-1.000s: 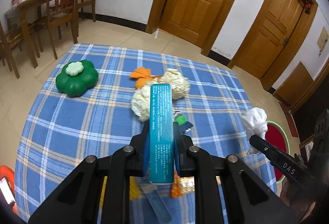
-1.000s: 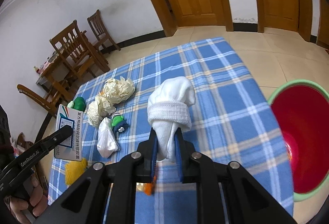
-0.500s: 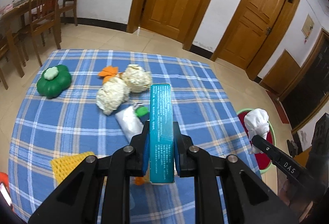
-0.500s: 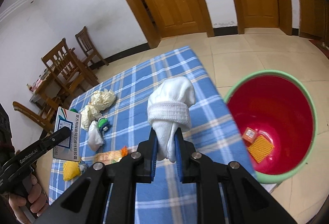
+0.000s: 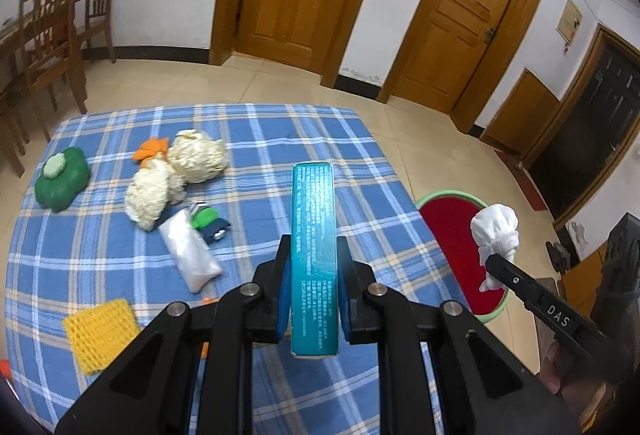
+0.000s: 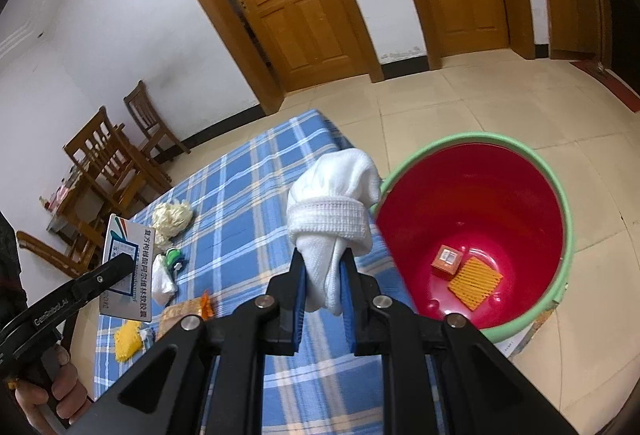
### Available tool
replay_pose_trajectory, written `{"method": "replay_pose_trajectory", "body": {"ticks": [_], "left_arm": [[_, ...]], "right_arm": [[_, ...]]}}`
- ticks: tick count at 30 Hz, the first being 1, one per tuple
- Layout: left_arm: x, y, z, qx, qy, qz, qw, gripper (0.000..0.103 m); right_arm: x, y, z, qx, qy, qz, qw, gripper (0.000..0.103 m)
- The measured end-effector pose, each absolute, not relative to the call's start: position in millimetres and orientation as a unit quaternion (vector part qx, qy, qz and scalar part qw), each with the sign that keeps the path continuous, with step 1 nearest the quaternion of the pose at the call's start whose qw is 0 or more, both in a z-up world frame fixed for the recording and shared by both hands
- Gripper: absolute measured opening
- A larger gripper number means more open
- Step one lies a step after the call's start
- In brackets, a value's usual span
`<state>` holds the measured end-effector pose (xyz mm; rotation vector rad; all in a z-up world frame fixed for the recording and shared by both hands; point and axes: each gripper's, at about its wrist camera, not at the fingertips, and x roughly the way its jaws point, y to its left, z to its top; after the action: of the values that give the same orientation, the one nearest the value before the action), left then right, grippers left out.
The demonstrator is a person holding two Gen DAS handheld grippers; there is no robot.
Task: Collect trash
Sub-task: 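Carry the teal box and white sock over the red bucket, then open both tools to drop the teal box and sock into the bucket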
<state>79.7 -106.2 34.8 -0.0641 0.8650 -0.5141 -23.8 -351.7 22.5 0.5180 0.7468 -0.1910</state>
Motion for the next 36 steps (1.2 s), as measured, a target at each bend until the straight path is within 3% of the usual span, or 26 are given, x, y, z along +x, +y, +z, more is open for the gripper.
{"method": "replay_pose_trajectory", "body": {"ticks": [36], "left_arm": [[88.0, -296.8, -0.6, 0.047, 0.443, -0.380, 0.811, 0.019]], "right_arm": [[-64.0, -455.1, -44.6, 0.348, 0.376, -0.182, 0.839, 0.018]]}}
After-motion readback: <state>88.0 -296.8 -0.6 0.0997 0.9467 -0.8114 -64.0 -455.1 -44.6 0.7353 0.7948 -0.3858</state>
